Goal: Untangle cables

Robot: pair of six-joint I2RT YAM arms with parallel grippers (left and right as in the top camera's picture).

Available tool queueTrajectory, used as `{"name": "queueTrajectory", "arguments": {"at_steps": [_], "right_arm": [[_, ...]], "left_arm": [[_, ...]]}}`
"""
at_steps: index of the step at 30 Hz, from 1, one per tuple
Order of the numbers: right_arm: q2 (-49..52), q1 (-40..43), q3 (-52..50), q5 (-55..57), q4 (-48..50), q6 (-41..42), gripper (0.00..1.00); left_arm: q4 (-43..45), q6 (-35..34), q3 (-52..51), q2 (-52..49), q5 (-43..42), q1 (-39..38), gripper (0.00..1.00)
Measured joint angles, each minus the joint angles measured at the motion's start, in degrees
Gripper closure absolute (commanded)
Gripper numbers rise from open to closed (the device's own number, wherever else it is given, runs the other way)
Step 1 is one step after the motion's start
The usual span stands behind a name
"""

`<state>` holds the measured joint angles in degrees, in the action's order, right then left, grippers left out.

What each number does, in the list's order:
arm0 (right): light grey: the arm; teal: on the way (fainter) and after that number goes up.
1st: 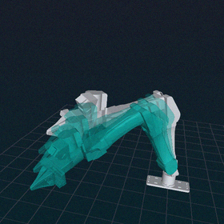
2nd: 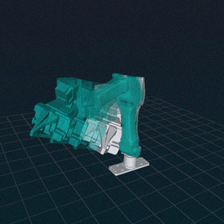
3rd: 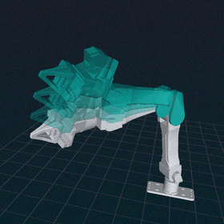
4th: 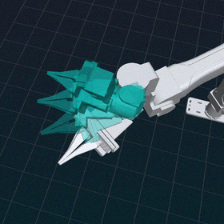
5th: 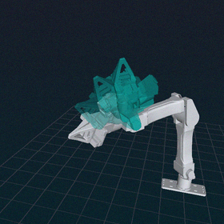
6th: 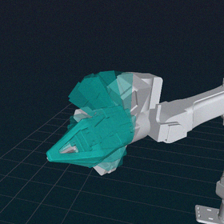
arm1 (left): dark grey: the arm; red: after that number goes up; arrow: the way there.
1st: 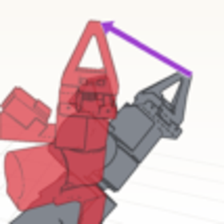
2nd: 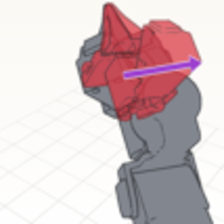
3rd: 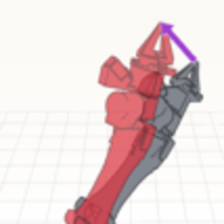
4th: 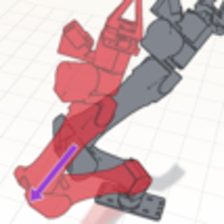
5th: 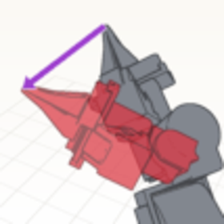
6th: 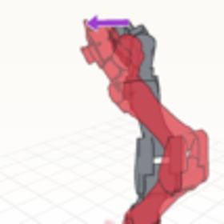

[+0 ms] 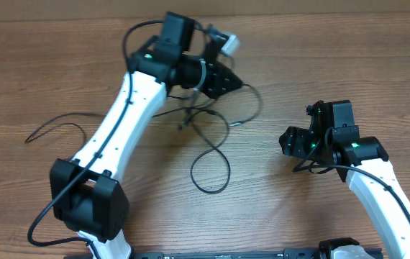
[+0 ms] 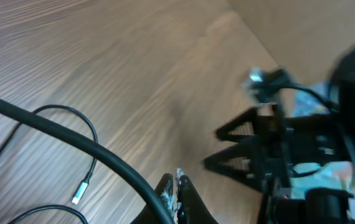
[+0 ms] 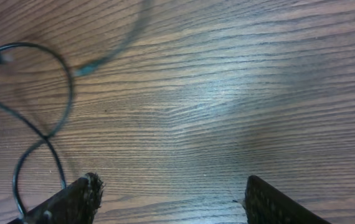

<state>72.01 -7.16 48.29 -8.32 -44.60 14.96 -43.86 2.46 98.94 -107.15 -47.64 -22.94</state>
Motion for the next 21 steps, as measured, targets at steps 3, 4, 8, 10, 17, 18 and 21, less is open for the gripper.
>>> {"name": "queueTrajectory", "arguments": {"at_steps": [3,4,8,10,17,18,21], "right_arm": [[0.00,0.00,0.00,0.17,0.00,0.02,0.28],[0.00,0.00,0.00,0.20,0.02,0.02,0.28],[0.00,0.00,0.00,0.22,0.00,0.04,0.28],[0.00,0.00,0.00,0.20,0.02,0.02,0.28],[0.00,0.00,0.00,0.20,0.02,0.02,0.28],[0.00,0.00,0.00,0.22,0.04,0.00,0.28],[0.00,0.00,0.00,0.22,0.04,0.02,0.28]], "left_arm": [[-0.13,0.76,0.24,0.00,-0.39,-2.14,0.68],[-0.94,0.85,0.24,0.00,-0.24,-2.36,0.62],[-6.36,1.33,0.28,0.00,3.93,-2.43,0.22],[-9.86,1.70,0.31,0.00,7.67,-2.43,0.18],[-18.58,0.85,0.39,0.00,22.69,-2.25,0.15],[-18.97,0.09,0.39,0.00,24.35,-2.19,0.14],[-19.85,-3.43,0.31,0.00,28.92,-1.73,0.13]]}}
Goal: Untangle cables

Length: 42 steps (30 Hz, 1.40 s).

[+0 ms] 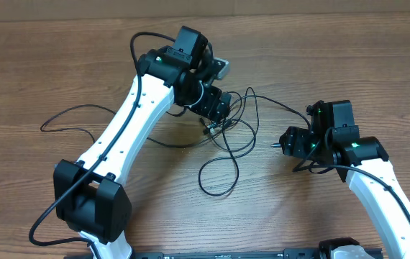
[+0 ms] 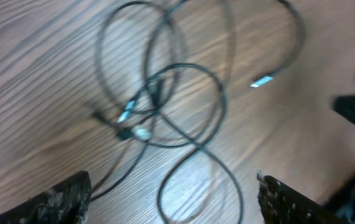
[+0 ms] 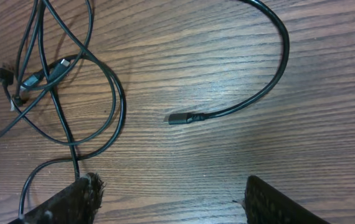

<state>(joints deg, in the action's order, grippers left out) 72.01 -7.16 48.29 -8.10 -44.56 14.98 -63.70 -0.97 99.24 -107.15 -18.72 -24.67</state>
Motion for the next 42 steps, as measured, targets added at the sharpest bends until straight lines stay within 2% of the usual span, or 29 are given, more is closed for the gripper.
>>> {"name": "queueTrajectory", "arguments": {"at_steps": [3,5,10,13,17,25,42], "right_arm": [[0.00,0.00,0.00,0.00,0.00,-0.02,0.28],[0.00,-0.02,0.00,0.00,-0.04,0.00,0.28],[0.00,0.00,0.00,0.00,-0.02,0.02,0.28],[0.00,0.00,0.00,0.00,-0.04,0.00,0.28],[0.00,0.00,0.00,0.02,0.00,0.00,0.28],[0.00,0.00,0.00,0.00,0.00,-0.02,0.29],[0.00,0.00,0.00,0.00,-0.04,0.02,0.28]], "left_arm": [[-0.24,-1.20,-0.90,0.00,2.38,0.33,0.12],[-0.94,0.42,-2.03,0.00,3.37,0.44,0.15],[-1.62,11.47,-8.02,0.00,4.83,0.42,0.17],[1.42,16.26,-13.03,-0.02,5.68,0.44,0.17],[9.01,19.10,-18.93,-0.02,6.12,0.42,0.22],[16.68,20.72,-23.37,-0.02,6.56,0.44,0.30],[22.58,20.90,-29.33,-0.02,6.60,-0.31,0.28]]}}
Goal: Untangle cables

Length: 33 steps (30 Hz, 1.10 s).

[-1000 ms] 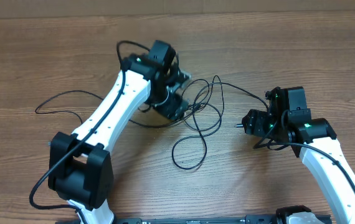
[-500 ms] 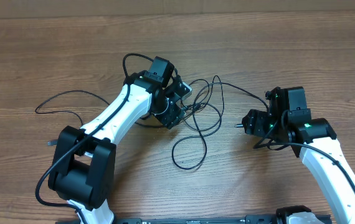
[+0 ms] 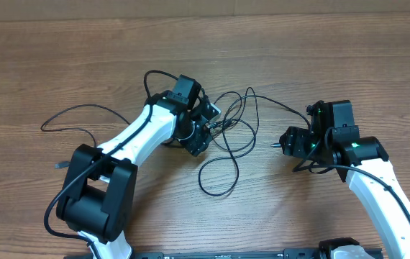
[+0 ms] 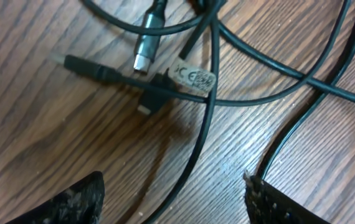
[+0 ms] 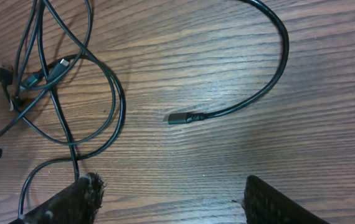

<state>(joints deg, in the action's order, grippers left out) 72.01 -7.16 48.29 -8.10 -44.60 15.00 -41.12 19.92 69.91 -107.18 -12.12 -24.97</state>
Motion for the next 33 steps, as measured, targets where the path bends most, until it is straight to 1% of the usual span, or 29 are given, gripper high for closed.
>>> {"name": "queueTrajectory", "arguments": {"at_steps": [8,14,16,18,19,20,22,26,29,33], "right_arm": [[0.00,0.00,0.00,0.00,0.04,-0.04,0.29],[0.00,0.00,0.00,0.02,0.02,-0.02,0.28],[0.00,0.00,0.00,0.00,-0.02,-0.02,0.29],[0.00,0.00,0.00,0.00,0.00,-0.02,0.29],[0.00,0.00,0.00,0.00,0.02,-0.02,0.29],[0.00,0.00,0.00,0.00,0.02,0.00,0.29],[0.00,0.00,0.00,0.02,0.02,-0.02,0.29],[0.00,0.00,0.00,0.00,-0.02,-0.04,0.29],[0.00,0.00,0.00,0.02,-0.04,-0.02,0.29],[0.00,0.00,0.00,0.00,-0.24,-0.07,0.29]], "left_arm": [[0.92,-0.26,-0.92,0.00,0.00,-1.27,0.27],[1.18,-0.70,-0.94,-1.01,0.00,-1.31,0.29],[1.22,-1.55,-0.94,-2.01,-0.09,-1.29,0.31],[1.29,-2.10,-0.94,-2.99,-0.57,-1.31,0.39],[1.44,-2.34,-0.94,-3.17,-0.90,-1.31,0.47],[1.44,-2.75,-0.94,-3.21,-1.14,-1.31,0.71],[1.31,-3.26,-0.94,-3.39,-1.57,-1.31,0.96],[-0.26,-3.41,-0.87,-3.58,-1.79,-1.31,0.96],[-3.72,-3.80,0.46,-3.65,-1.79,-1.07,0.96],[-10.99,-4.48,7.23,-3.74,-2.03,1.51,0.96]]}}
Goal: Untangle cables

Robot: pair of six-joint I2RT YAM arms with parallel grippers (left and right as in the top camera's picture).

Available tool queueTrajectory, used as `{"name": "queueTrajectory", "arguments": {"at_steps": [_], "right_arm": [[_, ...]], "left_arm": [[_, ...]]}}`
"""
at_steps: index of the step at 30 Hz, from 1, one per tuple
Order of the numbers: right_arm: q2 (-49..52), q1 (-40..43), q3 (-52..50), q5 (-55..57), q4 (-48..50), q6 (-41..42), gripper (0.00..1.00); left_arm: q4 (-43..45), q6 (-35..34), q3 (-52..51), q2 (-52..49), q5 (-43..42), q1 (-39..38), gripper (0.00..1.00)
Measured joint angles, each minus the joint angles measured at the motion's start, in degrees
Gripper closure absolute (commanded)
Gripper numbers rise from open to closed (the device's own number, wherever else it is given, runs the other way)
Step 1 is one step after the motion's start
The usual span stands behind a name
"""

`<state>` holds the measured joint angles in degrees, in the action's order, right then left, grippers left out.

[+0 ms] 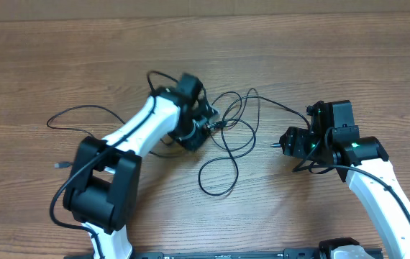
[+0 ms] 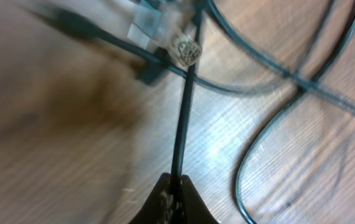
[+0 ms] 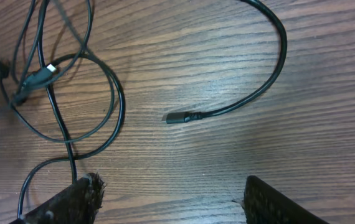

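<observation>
Thin black cables lie tangled in the middle of the wooden table, with loops running toward the right arm. My left gripper sits at the tangle's left side and is shut on one black cable, which runs up from the closed fingertips to a knot with a white label. My right gripper stands open above bare wood at the right. A loose cable end with its plug lies just ahead of it.
A long single strand trails off to the left across the table, ending near a small plug. Cable loops reach into the right wrist view's left side.
My left gripper was open over the knot of plugs; now it is shut on one black cable just below the knot. The tangle has shifted slightly. The right arm has not moved.
My left gripper was shut on a cable, held high at the table's back. Then it was open above the tangle lying in the middle. Later it hung low and open over the knot, and now it grips one strand there. The right gripper stayed open throughout.
</observation>
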<state>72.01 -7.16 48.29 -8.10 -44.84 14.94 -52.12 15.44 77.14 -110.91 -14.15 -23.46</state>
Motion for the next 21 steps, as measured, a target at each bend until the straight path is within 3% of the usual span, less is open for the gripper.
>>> {"name": "queueTrajectory", "arguments": {"at_steps": [9,13,16,21], "right_arm": [[0.00,0.00,-0.02,0.00,-0.20,0.07,0.29],[0.00,0.00,-0.02,0.00,-0.15,0.00,0.29],[0.00,0.00,-0.02,-0.02,-0.15,0.02,0.29],[0.00,0.00,-0.02,0.00,-0.15,0.04,0.29]], "left_arm": [[-19.47,2.58,22.23,2.03,-2.38,9.57,0.96],[-22.16,2.71,28.41,4.92,-1.66,12.24,0.96],[-22.27,-0.42,30.18,6.25,2.10,14.75,0.96],[-22.43,-11.74,30.38,6.40,12.85,21.75,0.96]]}}
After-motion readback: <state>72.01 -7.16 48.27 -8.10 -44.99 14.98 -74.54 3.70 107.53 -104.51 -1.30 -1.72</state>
